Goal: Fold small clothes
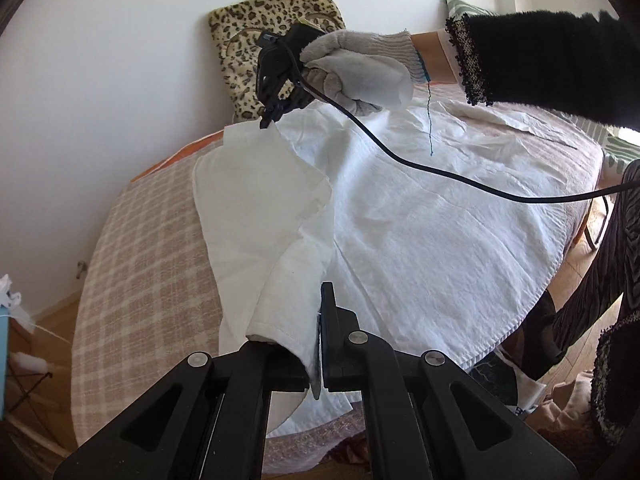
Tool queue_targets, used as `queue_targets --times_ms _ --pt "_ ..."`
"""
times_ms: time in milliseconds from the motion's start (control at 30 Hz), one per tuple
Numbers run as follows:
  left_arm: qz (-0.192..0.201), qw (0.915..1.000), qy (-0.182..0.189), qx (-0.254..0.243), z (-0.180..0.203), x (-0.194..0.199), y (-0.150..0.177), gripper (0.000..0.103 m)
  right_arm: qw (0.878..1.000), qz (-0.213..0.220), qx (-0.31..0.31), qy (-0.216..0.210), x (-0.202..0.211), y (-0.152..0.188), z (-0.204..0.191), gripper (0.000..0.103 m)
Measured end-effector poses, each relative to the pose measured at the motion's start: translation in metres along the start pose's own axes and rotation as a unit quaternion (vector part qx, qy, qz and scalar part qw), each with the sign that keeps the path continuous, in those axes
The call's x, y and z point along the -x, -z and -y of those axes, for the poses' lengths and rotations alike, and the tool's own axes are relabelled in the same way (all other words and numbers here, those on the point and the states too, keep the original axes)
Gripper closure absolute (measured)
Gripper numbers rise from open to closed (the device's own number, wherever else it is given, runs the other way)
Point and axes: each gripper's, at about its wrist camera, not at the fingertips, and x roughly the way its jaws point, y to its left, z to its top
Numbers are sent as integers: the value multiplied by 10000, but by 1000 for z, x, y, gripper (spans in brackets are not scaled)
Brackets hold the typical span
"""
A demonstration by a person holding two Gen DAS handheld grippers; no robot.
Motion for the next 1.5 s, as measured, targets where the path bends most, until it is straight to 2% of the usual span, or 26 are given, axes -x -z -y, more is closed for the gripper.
queue_targets --times_ms 133,167,267,300,400,500,567,667,800,967,1033,1100,1167,1233,1300,1400,1500 --pt "-290 9996 -22 68 8 -9 6 94 9995 61 251 161 -7 10 5 102" --pt "-382 9992 -27 119 7 -10 7 88 9992 86 320 209 -8 11 5 102" --pt "-490 9981 27 360 4 -1 15 80 9957 149 596 688 -6 12 0 99" --pt "-557 9976 42 413 3 4 20 72 9942 123 676 824 -5 12 0 93" --pt "-586 9959 12 694 -2 27 34 67 9874 255 937 1249 9 14 -6 71" --pt "-452 9911 19 1249 -20 48 42 67 9778 594 1242 1581 33 20 -19 68" --pt "-261 9870 -5 1583 -34 59 41 67 9762 705 1416 1480 45 27 -29 68" --pt "-203 9793 51 2011 -52 55 38 67 9764 666 1698 1156 49 41 -48 68" --pt "-599 9690 310 2376 -61 20 36 67 9722 491 2122 854 36 59 -83 68" --pt "-953 9627 440 2495 -57 -5 47 68 9658 311 2279 1196 11 72 -101 68" --pt "-1027 9627 406 2472 -57 -8 50 75 9648 251 2292 1263 3 77 -94 68" --pt "-1099 9641 216 2406 -59 -10 52 91 9646 153 2235 1391 -5 80 -82 68" --pt "-1067 9646 -121 2409 -63 -4 53 91 9626 49 2208 1569 -13 82 -71 68" --pt "-834 9654 -207 2463 -69 8 49 91 9576 -13 2289 1747 -16 84 -64 68" --pt "-592 9712 -212 2297 -67 18 36 91 9573 -38 2294 1761 -12 84 -60 68" --pt "-351 9797 20 1972 -56 18 8 91 9638 191 2170 1535 8 76 -61 68" --pt "-323 9825 357 1797 -41 -1 -13 91 9712 459 2057 1114 28 65 -69 68"
